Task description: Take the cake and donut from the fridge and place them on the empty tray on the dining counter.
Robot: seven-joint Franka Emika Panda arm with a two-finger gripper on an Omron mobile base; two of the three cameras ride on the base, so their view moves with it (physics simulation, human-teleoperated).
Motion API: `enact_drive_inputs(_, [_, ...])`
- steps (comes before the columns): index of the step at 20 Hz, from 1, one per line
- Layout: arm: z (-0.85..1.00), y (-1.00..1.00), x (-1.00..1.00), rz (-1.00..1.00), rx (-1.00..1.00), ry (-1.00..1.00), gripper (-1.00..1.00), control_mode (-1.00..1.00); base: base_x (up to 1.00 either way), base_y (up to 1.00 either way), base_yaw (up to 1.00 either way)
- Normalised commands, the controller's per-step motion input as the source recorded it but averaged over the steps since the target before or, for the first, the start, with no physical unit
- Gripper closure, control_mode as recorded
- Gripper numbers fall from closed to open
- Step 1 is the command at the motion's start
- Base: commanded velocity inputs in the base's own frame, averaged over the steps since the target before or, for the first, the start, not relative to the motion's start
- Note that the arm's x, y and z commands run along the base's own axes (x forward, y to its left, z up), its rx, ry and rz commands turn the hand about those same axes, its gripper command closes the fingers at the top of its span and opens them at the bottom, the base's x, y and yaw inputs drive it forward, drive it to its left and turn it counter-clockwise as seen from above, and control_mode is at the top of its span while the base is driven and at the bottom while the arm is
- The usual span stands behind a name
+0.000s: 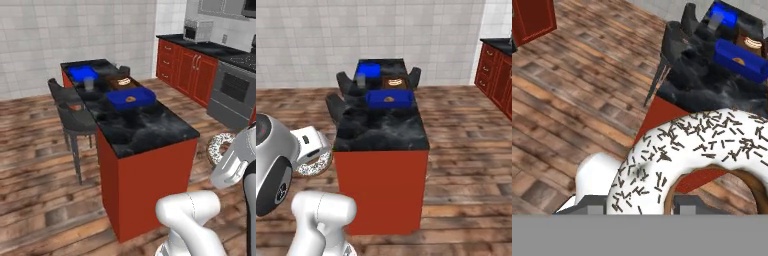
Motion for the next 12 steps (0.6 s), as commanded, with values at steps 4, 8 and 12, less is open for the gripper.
enact_drive_inputs(4, [0.00,0.00,0.00,0.00,0.00,0.00,1.00,1.00,0.48,1.00,-0.09])
enact_drive_inputs(8, [0.00,0.00,0.00,0.00,0.00,0.00,1.00,1.00,0.43,1.00,-0.07])
enact_drive_inputs(12, [0.00,0.00,0.00,0.00,0.00,0.00,1.00,1.00,0.64,1.00,-0.10])
